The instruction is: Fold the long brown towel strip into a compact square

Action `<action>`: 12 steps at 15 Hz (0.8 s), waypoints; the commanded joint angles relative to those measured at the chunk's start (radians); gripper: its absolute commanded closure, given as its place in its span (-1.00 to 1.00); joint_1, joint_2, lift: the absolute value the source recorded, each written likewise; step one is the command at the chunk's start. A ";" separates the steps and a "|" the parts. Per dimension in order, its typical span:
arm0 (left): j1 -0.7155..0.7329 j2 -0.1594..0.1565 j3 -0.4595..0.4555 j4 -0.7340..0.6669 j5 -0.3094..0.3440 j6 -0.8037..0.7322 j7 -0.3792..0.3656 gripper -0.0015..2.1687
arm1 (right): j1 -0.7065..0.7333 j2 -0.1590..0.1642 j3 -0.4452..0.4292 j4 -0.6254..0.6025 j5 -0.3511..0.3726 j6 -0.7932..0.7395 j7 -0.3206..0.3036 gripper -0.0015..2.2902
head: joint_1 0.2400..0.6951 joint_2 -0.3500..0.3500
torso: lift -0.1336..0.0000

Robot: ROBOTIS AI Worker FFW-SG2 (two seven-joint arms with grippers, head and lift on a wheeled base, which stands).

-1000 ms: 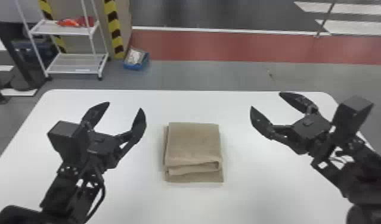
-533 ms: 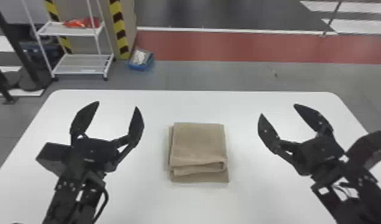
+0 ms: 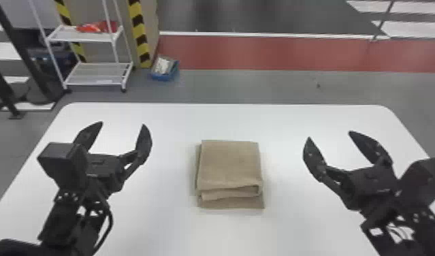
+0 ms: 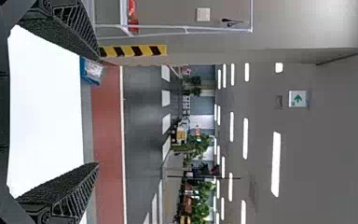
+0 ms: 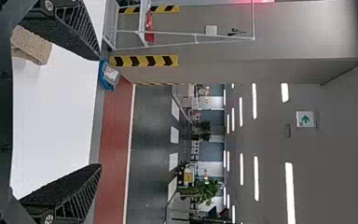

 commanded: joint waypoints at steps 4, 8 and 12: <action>0.013 0.013 0.018 -0.002 0.023 -0.076 0.058 -0.92 | 0.019 -0.004 -0.009 -0.033 -0.002 -0.013 0.004 -0.94 | 1.00 0.04 | -0.86; 0.018 0.028 0.018 0.017 0.043 -0.122 0.058 -0.92 | 0.018 -0.002 -0.007 -0.032 -0.001 -0.022 0.007 -0.94 | 1.00 0.07 | -0.86; 0.021 0.028 0.016 0.013 0.043 -0.119 0.058 -0.92 | 0.011 -0.004 -0.006 -0.026 -0.001 -0.022 0.008 -0.94 | 1.00 0.08 | -0.86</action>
